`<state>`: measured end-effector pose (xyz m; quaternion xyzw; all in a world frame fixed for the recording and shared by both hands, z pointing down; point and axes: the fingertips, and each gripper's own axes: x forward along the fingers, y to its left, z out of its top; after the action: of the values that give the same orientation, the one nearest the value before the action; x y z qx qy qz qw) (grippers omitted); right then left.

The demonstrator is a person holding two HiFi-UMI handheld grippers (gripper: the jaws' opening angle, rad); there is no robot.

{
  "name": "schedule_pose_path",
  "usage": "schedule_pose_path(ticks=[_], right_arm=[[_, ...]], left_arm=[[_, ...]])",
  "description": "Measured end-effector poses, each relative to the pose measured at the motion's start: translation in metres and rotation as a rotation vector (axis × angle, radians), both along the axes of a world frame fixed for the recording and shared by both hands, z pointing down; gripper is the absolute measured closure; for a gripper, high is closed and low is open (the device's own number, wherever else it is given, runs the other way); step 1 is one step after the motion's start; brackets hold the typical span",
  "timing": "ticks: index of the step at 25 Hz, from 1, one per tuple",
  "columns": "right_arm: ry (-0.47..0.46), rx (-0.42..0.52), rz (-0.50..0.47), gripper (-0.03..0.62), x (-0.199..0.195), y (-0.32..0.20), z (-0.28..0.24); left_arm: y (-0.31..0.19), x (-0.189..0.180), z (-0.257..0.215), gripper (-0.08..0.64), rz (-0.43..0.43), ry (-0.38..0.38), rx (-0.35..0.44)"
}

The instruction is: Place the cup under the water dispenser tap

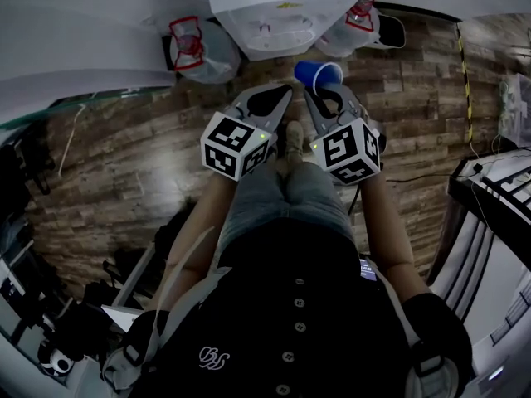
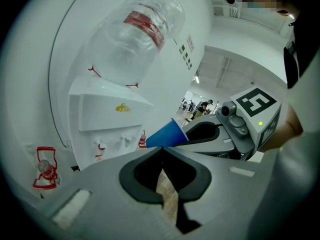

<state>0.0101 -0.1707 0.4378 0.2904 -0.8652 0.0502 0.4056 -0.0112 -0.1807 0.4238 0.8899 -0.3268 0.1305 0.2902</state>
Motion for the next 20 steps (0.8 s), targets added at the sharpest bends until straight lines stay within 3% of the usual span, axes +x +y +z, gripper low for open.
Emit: schedule_pose_path(ticks=[9, 14, 20], right_arm=[[0.045, -0.025, -0.027, 0.588, -0.005, -0.006, 0.044], [0.074, -0.047, -0.056, 0.588, -0.009, -0.003, 0.074], [0.115, -0.051, -0.099, 0.588, -0.015, -0.001, 0.107]], left_arm=[[-0.003, -0.007, 0.038, 0.561, -0.012, 0.037, -0.052], [-0.003, -0.007, 0.06, 0.561, -0.038, 0.095, -0.075], [-0.01, -0.012, 0.091, 0.561, -0.038, 0.066, -0.062]])
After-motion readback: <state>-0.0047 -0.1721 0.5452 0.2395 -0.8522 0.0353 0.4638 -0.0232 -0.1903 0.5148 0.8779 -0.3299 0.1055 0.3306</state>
